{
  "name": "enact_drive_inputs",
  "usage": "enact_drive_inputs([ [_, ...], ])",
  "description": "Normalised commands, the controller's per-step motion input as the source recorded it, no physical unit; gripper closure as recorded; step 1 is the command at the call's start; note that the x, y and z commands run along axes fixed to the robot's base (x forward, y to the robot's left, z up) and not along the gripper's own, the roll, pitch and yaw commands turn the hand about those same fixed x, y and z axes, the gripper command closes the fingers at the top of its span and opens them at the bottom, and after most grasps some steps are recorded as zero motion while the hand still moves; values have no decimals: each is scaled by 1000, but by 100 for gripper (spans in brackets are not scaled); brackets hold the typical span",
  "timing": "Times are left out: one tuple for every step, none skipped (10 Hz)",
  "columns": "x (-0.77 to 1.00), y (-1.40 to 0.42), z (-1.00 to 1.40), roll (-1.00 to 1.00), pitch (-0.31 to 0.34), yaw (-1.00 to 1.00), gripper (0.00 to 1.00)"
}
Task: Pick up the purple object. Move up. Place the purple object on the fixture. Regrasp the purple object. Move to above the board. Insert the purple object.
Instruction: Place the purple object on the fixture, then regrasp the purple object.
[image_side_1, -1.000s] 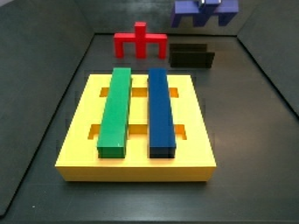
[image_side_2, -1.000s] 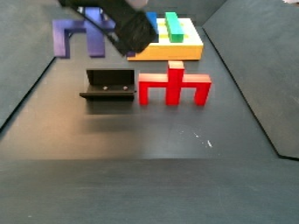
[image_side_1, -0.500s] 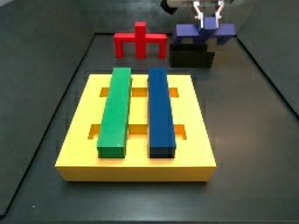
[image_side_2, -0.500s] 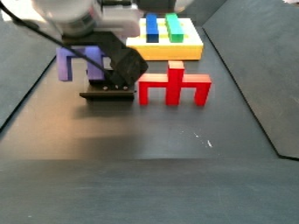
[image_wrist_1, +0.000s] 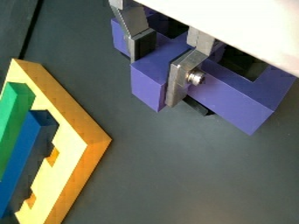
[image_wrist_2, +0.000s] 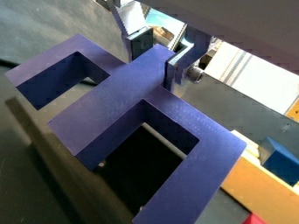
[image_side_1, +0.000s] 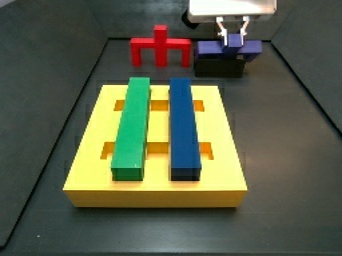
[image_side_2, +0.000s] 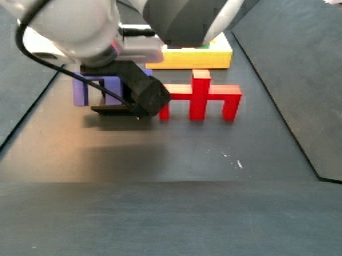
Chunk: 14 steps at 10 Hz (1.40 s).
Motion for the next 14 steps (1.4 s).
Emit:
enact_drive_inputs([
  [0,0,-223,151,57,-169,100],
  [0,0,-186,111,54,-163,100],
  [0,0,-131,43,29,-140,100],
  [0,0,-91,29,23,-94,100],
  [0,0,0,0,0,0,100],
  [0,0,0,0,0,0,0],
  [40,-117,406,683,-109,49,0],
  [86,-57,357,800,-171,0,0],
  [77,0,337,686,-226,0,0],
  [43,0,309,663,-197,31,0],
  [0,0,266,680,-266,69,0],
  [-40,0,286,714,-411,169,0],
  [0,-37,280,963,-286,189,0],
  [0,-80,6,1000,0,14,0],
])
